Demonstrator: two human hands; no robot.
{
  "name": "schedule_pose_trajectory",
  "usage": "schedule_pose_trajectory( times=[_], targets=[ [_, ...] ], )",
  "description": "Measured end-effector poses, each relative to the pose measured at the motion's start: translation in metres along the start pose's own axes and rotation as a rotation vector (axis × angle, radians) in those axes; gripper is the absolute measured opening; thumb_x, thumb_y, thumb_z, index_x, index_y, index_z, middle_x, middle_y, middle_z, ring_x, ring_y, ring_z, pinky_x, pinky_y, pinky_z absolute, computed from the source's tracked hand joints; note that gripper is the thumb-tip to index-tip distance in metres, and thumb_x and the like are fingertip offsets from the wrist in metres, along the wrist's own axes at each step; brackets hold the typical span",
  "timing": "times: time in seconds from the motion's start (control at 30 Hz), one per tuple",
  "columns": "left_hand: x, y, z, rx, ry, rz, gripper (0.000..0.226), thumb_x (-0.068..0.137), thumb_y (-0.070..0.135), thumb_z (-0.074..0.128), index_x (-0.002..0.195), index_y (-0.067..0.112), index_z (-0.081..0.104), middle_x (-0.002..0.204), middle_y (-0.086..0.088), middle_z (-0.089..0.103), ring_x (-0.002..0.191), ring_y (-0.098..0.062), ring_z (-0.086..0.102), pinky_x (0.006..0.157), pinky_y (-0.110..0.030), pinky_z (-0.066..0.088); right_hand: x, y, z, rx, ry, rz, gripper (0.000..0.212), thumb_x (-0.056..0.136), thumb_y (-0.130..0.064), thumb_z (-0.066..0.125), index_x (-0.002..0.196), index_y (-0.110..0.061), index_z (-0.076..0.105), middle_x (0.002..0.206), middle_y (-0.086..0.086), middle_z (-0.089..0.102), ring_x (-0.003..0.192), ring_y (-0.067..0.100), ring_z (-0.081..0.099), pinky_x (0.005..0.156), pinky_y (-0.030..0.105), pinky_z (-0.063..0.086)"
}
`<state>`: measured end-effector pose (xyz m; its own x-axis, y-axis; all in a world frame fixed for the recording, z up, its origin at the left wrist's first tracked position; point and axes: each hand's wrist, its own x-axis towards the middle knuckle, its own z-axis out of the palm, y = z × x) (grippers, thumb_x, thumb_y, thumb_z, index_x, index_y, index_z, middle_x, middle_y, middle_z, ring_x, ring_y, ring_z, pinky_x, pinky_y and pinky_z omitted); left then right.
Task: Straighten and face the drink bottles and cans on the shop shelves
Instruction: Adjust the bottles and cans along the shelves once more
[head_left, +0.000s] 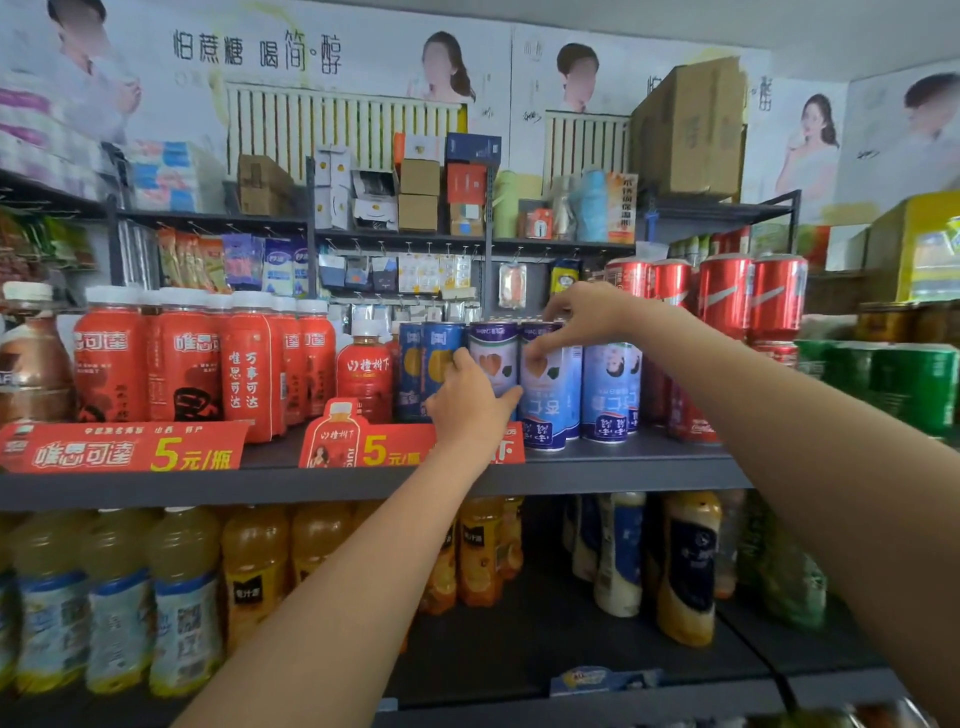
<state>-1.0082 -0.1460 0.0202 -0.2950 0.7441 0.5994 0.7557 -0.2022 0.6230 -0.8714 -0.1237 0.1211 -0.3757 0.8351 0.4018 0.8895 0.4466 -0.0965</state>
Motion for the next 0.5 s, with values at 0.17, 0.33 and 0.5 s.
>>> schedule_pose_trajectory(
  times=[0.17, 0.33, 0.5],
  targets=[
    [0.006, -0.002, -0.002, -0.042, -0.024, -0.042, 0.041, 0.085, 0.038, 0.063, 0.112, 0.010, 0.050, 0.119, -0.010, 0.057, 0.108, -0.030, 0.056, 0.096, -0.048, 0.042, 0.001, 0.000, 0.003, 0.068, 0.051, 0.022, 0.058, 0.080, -0.041, 0.070, 0.125, -0.008, 0.055, 0.130, 0.009, 0.055, 0.119, 0.025, 0.051, 0.086, 0.026, 0.037],
    [-0.001, 0.010, 0.011, -0.070, -0.073, -0.008, 0.045, 0.085, 0.041, 0.062, 0.117, 0.012, 0.050, 0.119, -0.009, 0.056, 0.110, -0.030, 0.054, 0.097, -0.048, 0.043, -0.003, 0.017, -0.009, 0.075, -0.009, 0.086, 0.055, 0.079, -0.037, 0.071, 0.120, 0.000, 0.059, 0.125, 0.014, 0.059, 0.114, 0.029, 0.055, 0.093, 0.034, 0.044],
    [-0.006, 0.018, 0.019, -0.099, -0.067, 0.003, 0.048, 0.085, 0.041, 0.061, 0.121, 0.012, 0.049, 0.121, -0.010, 0.054, 0.113, -0.030, 0.052, 0.097, -0.047, 0.043, -0.010, 0.028, -0.009, 0.040, -0.023, 0.130, 0.058, 0.080, -0.040, 0.069, 0.114, 0.006, 0.060, 0.120, 0.022, 0.061, 0.110, 0.035, 0.058, 0.098, 0.045, 0.045]
  ],
)
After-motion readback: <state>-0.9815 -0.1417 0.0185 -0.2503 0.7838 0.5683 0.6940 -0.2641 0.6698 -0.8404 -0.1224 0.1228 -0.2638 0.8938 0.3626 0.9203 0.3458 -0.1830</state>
